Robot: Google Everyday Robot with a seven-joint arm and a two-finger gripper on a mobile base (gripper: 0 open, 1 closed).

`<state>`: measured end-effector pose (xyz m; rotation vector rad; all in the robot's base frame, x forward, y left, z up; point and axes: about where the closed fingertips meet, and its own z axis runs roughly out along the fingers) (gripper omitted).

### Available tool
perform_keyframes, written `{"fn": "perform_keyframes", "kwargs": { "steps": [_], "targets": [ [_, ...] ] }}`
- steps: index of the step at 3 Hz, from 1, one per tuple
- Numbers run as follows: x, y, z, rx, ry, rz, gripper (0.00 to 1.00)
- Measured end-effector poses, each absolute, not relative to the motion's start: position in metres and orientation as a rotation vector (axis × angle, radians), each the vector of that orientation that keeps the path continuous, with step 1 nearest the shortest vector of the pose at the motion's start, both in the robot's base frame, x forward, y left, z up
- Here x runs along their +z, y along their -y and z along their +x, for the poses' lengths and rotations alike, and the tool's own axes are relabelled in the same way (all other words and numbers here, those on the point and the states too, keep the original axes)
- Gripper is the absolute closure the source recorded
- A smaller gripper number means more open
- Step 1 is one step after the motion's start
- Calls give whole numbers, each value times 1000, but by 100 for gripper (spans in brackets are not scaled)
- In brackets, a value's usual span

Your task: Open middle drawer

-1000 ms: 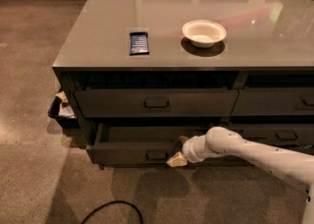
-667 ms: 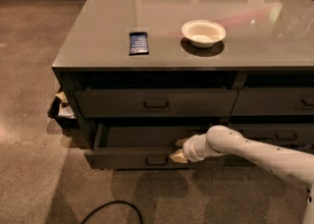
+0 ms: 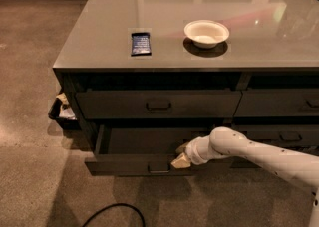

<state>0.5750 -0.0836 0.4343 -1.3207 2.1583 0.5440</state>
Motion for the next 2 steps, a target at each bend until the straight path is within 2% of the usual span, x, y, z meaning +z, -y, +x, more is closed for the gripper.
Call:
{"fn": "perform_keyframes", "kwargs": {
  "steps": [2],
  "targets": [
    [432, 81, 576, 552, -2157, -1326, 100]
  ]
}}
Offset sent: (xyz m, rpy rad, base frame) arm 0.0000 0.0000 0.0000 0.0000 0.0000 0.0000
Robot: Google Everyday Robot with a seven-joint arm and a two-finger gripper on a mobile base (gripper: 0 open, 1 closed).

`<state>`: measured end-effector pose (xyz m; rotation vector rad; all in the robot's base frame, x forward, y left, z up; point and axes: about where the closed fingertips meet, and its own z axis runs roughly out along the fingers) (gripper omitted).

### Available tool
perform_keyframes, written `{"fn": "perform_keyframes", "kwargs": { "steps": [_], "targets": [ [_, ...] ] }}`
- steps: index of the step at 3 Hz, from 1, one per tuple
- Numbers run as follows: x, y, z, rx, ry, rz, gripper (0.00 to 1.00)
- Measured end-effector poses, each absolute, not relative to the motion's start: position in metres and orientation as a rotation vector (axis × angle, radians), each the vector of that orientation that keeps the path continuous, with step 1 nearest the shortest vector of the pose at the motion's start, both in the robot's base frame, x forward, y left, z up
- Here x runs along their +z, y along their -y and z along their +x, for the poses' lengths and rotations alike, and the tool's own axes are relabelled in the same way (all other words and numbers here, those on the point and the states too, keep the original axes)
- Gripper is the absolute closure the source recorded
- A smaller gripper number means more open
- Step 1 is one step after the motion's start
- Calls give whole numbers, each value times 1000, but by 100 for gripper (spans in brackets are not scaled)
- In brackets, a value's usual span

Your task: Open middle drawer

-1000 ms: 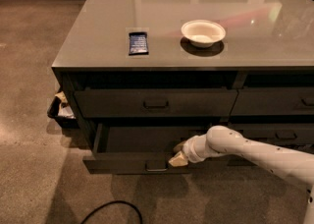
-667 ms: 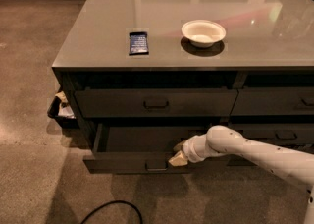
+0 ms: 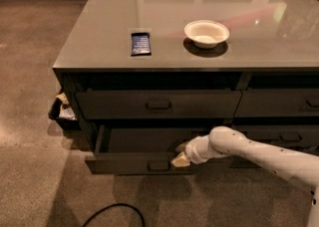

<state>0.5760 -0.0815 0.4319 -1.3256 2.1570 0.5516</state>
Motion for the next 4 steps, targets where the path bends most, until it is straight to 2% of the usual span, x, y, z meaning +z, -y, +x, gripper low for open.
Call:
{"fn": "perform_keyframes", "kwargs": {
  "steps": [2, 3, 4],
  "targets": [
    [434, 90, 561, 536, -2170, -1377, 100],
    [436, 91, 551, 525, -2182, -1402, 81],
    [437, 92, 540, 516, -2198, -1430, 58]
  ]
}}
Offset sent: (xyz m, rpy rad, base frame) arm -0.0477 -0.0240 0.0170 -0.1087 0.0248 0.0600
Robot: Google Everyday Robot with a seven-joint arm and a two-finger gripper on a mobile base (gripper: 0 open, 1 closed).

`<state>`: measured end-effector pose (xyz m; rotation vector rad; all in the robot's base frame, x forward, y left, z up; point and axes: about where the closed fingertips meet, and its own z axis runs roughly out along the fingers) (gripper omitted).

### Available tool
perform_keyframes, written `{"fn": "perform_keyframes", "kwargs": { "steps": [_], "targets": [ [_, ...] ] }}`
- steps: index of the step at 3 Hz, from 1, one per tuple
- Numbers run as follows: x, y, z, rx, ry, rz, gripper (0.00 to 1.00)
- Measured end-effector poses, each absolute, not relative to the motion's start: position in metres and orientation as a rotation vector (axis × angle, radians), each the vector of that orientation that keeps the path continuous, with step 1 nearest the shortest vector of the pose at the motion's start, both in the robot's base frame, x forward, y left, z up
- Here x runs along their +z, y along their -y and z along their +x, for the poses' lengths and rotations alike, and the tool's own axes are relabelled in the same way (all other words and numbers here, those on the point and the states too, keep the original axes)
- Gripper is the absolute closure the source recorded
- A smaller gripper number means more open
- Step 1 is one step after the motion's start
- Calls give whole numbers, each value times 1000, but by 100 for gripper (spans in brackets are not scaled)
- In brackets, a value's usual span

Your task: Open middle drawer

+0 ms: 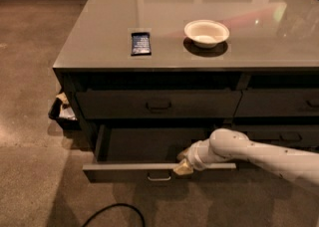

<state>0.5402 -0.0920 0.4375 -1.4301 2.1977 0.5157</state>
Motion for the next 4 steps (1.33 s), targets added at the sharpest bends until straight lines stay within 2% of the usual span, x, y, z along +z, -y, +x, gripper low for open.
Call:
{"fn": "perform_keyframes", "kwargs": {
  "steps": [2, 3, 4],
  "targets": [
    [445, 101, 490, 500, -2273, -1537, 11],
    [448, 104, 474, 494, -2297, -1572, 0],
    [450, 108, 462, 488, -2316, -1591, 0]
  ]
}}
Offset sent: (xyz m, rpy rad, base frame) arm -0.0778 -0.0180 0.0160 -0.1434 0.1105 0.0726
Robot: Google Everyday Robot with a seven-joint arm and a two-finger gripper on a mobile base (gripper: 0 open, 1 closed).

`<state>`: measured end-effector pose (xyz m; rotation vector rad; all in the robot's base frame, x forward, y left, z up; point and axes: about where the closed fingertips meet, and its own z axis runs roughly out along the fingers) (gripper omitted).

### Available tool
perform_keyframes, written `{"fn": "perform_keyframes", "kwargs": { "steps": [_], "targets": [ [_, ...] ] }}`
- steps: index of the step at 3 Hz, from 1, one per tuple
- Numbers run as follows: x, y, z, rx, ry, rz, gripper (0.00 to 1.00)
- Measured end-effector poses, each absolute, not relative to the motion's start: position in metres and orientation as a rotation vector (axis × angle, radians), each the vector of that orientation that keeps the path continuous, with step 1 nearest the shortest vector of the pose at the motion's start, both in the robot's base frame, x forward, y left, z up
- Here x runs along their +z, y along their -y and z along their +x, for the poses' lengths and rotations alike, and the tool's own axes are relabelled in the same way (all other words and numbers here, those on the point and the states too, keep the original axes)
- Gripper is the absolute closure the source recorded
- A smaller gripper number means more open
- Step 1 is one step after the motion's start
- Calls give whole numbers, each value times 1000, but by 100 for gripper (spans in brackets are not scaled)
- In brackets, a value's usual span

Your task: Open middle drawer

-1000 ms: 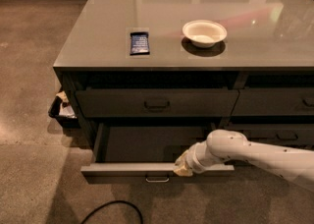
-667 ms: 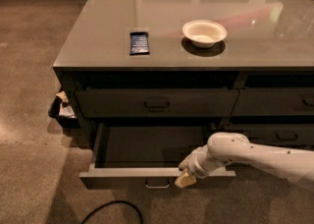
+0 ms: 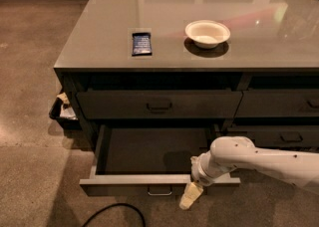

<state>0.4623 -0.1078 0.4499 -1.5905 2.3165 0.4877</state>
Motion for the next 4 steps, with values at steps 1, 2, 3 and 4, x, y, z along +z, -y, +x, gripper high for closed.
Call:
{"fn": "perform_keyframes", "kwargs": {
  "steps": [1, 2, 3, 4],
  "targets": [
    [449, 111, 455, 487, -2341, -1604, 0],
    [441, 118, 448, 527, -2398, -1605, 0],
    [434, 128, 440, 574, -2451, -1598, 19],
    [432, 134, 435, 599, -2480, -1595, 42]
  ]
}}
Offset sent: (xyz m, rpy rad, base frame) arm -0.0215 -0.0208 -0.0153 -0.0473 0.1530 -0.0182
